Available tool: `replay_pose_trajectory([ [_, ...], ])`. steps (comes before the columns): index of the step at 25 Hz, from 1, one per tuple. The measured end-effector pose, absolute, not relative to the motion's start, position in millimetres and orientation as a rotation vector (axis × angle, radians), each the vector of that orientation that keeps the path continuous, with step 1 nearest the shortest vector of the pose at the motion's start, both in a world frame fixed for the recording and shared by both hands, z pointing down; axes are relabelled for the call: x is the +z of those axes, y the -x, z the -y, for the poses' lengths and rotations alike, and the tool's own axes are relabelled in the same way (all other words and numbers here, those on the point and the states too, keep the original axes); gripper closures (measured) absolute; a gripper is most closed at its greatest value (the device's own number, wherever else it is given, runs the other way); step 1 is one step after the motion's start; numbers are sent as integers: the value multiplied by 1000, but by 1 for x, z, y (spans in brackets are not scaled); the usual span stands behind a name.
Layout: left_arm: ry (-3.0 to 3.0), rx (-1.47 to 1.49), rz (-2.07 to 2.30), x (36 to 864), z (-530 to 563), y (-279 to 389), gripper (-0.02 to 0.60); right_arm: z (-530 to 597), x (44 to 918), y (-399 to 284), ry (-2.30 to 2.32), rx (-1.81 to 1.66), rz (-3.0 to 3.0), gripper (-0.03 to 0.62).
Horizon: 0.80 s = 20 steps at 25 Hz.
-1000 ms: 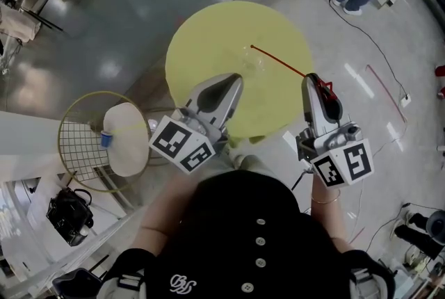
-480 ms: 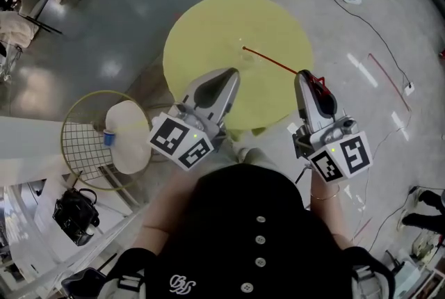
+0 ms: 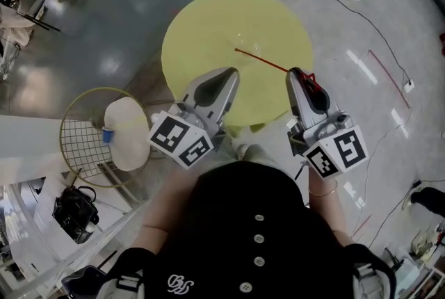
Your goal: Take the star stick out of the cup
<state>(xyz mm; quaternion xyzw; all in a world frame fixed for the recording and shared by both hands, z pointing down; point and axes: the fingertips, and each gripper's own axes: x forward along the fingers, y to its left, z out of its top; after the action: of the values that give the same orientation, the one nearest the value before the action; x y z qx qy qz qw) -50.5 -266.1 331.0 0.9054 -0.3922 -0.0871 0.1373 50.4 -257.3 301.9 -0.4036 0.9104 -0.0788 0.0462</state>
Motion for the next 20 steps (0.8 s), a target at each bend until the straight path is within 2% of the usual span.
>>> replay_pose_trajectory([
  [20,-2598,-242,1089,342,265,41,569,260,308,-53,1254,-202,-2830,580],
])
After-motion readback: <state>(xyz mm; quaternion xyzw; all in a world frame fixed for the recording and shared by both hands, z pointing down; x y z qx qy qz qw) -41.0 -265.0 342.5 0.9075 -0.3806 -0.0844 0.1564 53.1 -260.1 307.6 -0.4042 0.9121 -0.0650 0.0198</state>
